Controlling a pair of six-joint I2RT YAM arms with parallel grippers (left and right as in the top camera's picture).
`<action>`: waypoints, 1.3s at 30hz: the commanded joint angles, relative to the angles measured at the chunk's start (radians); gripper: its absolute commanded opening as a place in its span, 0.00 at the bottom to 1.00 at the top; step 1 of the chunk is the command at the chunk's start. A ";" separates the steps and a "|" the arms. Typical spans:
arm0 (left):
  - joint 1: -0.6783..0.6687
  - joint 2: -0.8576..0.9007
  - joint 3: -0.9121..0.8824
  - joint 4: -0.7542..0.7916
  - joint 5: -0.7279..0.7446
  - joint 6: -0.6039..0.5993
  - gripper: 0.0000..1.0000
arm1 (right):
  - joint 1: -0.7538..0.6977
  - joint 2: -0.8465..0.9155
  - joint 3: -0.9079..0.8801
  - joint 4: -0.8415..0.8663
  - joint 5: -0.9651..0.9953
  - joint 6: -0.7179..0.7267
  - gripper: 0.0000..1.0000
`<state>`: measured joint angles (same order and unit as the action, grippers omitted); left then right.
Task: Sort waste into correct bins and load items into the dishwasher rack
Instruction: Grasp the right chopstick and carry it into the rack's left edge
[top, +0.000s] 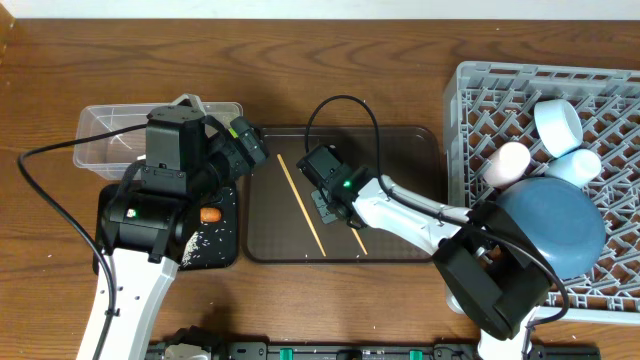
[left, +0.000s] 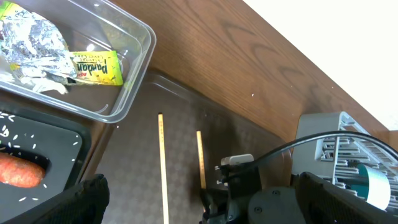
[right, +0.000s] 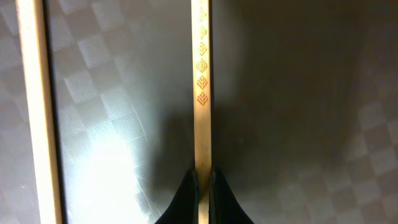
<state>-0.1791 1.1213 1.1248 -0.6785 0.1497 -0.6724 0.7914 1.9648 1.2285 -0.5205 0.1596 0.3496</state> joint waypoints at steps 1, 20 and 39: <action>0.005 0.001 0.012 -0.001 -0.012 0.017 0.98 | -0.021 -0.043 0.059 -0.035 0.028 0.002 0.01; 0.005 0.001 0.011 -0.001 -0.012 0.017 0.98 | -0.435 -0.648 0.097 -0.512 0.050 0.045 0.01; 0.005 0.001 0.011 -0.001 -0.012 0.017 0.98 | -0.610 -0.535 -0.070 -0.461 0.095 -0.182 0.01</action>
<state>-0.1791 1.1213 1.1248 -0.6796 0.1497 -0.6724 0.1879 1.4174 1.1713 -0.9997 0.2379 0.2493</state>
